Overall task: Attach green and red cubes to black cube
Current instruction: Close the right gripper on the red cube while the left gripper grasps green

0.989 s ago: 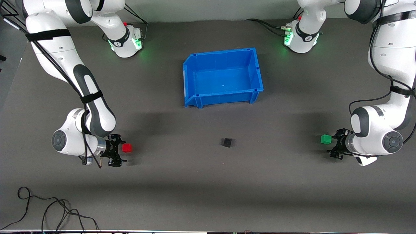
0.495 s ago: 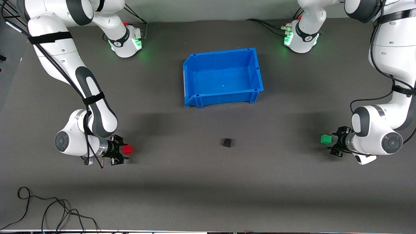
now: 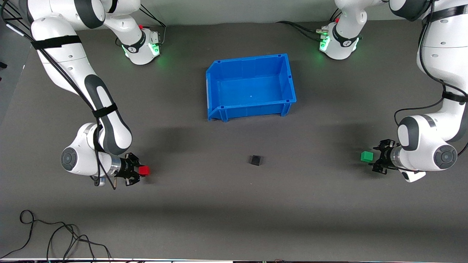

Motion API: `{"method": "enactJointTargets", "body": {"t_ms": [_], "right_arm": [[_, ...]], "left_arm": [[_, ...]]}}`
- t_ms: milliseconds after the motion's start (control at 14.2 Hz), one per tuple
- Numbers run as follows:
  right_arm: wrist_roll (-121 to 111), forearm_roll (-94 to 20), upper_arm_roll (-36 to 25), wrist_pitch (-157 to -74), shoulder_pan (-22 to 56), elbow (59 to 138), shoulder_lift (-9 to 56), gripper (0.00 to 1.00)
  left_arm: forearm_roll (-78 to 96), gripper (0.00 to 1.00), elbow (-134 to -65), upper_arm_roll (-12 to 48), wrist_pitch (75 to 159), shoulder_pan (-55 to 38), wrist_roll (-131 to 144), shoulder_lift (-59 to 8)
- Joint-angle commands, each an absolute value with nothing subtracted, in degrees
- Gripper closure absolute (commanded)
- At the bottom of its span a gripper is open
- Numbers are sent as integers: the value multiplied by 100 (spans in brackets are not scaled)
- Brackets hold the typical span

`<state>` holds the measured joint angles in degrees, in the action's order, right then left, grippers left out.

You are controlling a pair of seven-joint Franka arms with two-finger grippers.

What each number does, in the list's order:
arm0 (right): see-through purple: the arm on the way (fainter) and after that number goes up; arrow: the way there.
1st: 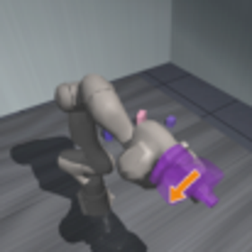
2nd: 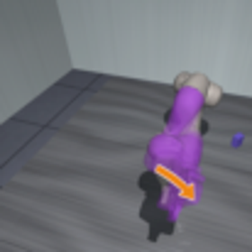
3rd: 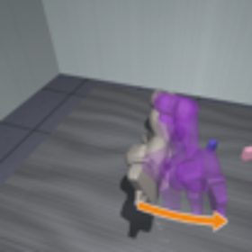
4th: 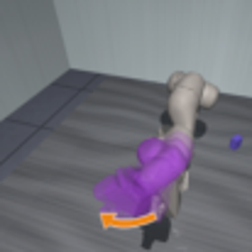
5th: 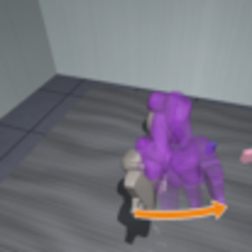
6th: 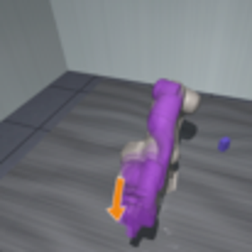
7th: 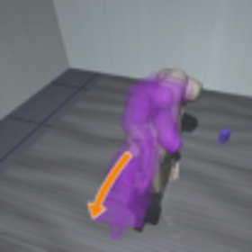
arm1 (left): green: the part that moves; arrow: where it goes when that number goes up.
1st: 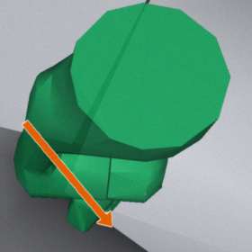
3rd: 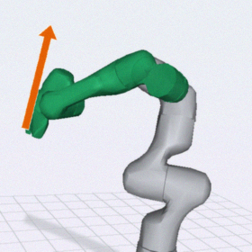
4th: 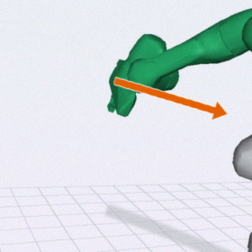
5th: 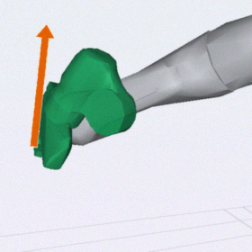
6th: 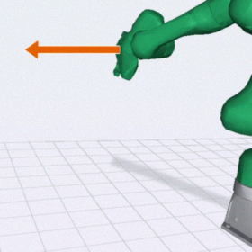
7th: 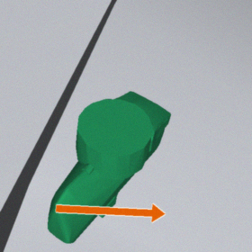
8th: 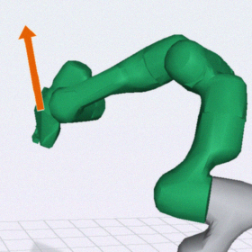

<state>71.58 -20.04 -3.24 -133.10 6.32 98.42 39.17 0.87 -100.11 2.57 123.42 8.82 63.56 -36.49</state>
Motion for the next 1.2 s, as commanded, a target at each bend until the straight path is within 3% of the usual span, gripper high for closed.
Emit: {"method": "enactJointTargets", "body": {"t_ms": [0,212,283,424,495,707,1130], "right_arm": [[7031,-2145,-352,-13255,677,9853,3771,73],[7031,-2145,-352,-13184,677,9835,3753,73],[7031,-2145,-352,-13184,677,9835,3753,73],[7031,-2145,-352,-13184,677,9835,3753,73],[7031,-2145,-352,-13184,677,9835,3753,73],[7031,-2145,-352,-13184,677,9844,3753,73],[7101,-2145,-334,-12947,816,9713,3613,77]], "left_arm": [[167,23,-10292,237,12515,817,6547,-3472],[158,27,-10502,237,12787,800,6565,-3463],[158,36,-10529,237,12840,800,6565,-3463],[150,70,-10538,237,12771,774,6531,-3437],[141,82,-10529,237,12718,773,6469,-3367],[141,100,-10398,246,12578,721,6538,-3322],[176,100,-9590,264,12490,167,7926,-3497]]}}
